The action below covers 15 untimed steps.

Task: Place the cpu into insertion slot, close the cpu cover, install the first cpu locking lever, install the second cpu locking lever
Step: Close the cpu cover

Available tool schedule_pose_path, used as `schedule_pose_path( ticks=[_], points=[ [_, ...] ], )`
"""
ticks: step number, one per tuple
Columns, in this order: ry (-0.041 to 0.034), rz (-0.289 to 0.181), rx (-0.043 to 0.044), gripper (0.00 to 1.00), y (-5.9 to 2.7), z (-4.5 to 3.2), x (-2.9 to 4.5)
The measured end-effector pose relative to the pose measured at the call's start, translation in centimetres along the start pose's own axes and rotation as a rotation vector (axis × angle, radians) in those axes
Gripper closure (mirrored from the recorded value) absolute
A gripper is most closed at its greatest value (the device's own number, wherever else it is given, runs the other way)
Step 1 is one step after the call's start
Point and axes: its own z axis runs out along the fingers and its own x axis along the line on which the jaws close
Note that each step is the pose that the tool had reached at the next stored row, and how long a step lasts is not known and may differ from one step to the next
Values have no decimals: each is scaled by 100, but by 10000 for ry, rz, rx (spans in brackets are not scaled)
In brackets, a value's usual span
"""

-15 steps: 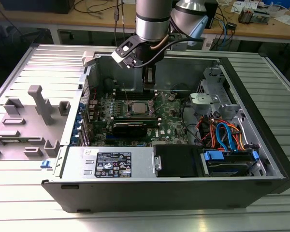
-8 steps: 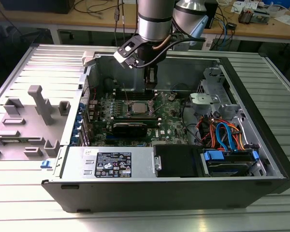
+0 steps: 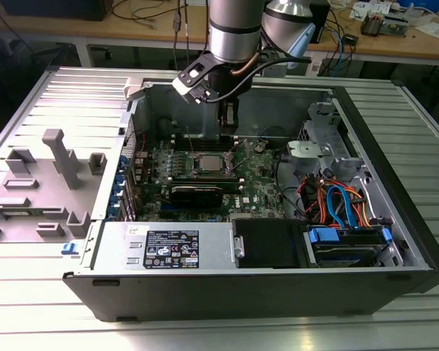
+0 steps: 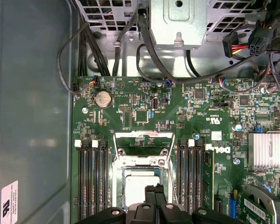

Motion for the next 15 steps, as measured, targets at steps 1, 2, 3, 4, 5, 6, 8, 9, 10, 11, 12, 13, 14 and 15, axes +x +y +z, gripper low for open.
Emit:
schedule_pose_path(
  ticks=[1,2,3,4,5,6,8,9,10,11,12,13,14,15],
  points=[
    [0,2,0,89,5,0,0],
    [0,2,0,89,14,0,0],
    [0,2,0,89,23,0,0],
    [0,2,0,89,41,0,0],
    [0,2,0,89,55,0,-1],
    [0,2,0,89,65,0,-1],
    [0,2,0,89,84,0,-1],
    [0,2,0,89,103,0,-1],
    [0,2,0,89,125,0,-1],
    [0,2,0,89,137,0,-1],
    [0,2,1,89,145,1,-1],
    [0,2,0,89,158,1,-1],
    [0,2,0,89,172,1,-2],
    [0,2,0,89,187,1,-2]
  ],
)
